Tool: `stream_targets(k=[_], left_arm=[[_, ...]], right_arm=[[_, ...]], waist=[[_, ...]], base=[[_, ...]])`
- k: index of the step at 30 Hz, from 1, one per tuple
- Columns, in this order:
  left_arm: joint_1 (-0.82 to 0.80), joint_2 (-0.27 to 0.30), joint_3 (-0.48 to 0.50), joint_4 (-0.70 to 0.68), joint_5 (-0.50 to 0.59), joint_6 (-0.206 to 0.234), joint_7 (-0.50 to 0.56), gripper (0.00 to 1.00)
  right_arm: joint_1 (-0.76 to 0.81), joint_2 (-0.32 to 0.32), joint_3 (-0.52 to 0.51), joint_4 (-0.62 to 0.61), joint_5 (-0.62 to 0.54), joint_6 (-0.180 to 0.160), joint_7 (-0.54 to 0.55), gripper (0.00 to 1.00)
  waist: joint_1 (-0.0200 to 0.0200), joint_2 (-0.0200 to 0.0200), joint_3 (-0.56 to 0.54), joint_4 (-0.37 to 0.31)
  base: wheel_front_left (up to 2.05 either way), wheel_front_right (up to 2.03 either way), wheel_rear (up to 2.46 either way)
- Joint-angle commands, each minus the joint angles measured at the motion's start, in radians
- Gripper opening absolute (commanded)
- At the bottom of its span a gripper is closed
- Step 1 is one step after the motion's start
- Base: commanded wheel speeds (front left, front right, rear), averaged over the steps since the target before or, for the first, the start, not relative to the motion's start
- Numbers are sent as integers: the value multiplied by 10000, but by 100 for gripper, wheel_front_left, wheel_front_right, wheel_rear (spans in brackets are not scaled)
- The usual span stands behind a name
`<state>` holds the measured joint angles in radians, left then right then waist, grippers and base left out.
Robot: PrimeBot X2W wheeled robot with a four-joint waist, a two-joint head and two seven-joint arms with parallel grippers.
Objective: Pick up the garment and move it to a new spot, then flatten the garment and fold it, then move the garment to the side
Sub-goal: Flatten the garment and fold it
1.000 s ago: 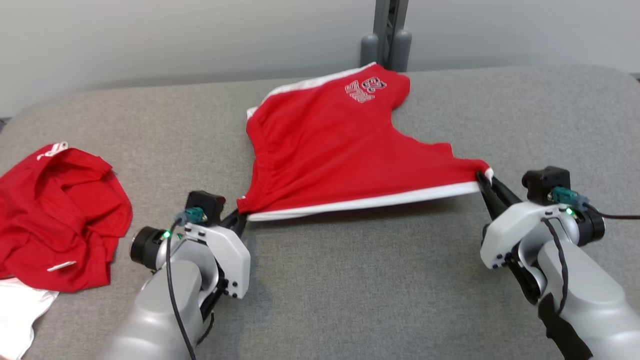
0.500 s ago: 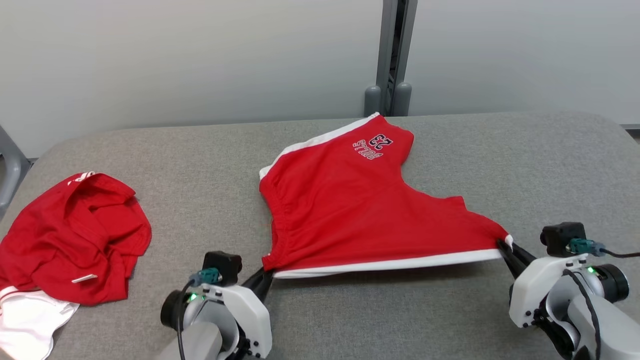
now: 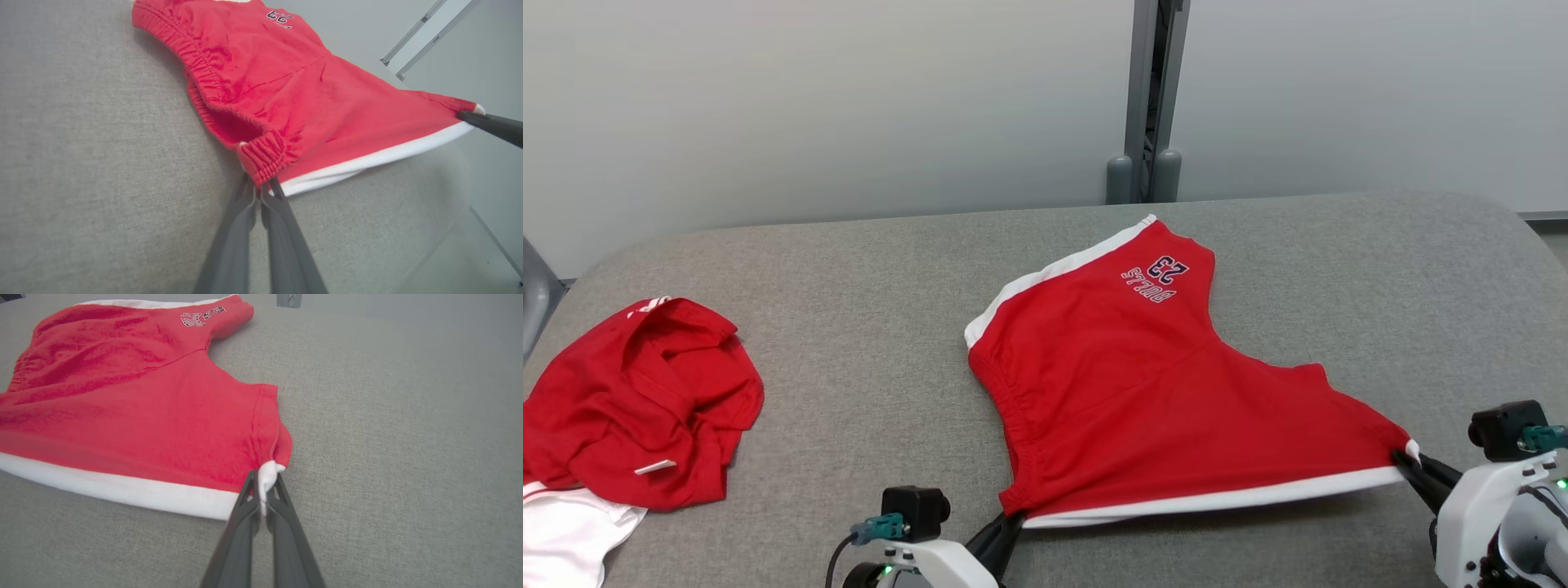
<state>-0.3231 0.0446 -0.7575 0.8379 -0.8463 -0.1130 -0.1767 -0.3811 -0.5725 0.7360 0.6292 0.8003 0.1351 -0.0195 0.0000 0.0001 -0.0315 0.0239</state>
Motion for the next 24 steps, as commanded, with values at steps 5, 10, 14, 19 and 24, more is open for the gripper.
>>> stream_targets(k=[5, 10, 14, 19, 24], left_arm=[[761, 487, 294, -1212, -500, 210, 351, 0], [1434, 1054, 599, -2661, -885, 625, 720, 0], [1956, 1460, 580, -3796, -1097, 914, 1251, 0], [2491, 1857, 592, -4859, -1164, 1326, 1548, 0], [2600, 1874, 593, -5622, -1335, 1525, 1851, 0]], right_arm=[[715, -893, -30, -1155, 685, -72, 1029, 0], [1213, -1460, -218, -2116, 760, -72, 1718, 0], [1572, -1686, -530, -2739, 949, -72, 2309, 0], [1921, -1874, -1096, -3335, 904, -73, 2871, 0], [2001, -1799, -1793, -3852, 600, -71, 3216, 0]], waist=[[0, -1, 26, -47], [0, -1, 62, -63], [0, -1, 82, -29], [0, -1, 183, 89], [0, -1, 433, 274]], base=[[0, 0, 0], [0, 0, 0], [0, 0, 0], [0, 0, 0], [0, 0, 0]])
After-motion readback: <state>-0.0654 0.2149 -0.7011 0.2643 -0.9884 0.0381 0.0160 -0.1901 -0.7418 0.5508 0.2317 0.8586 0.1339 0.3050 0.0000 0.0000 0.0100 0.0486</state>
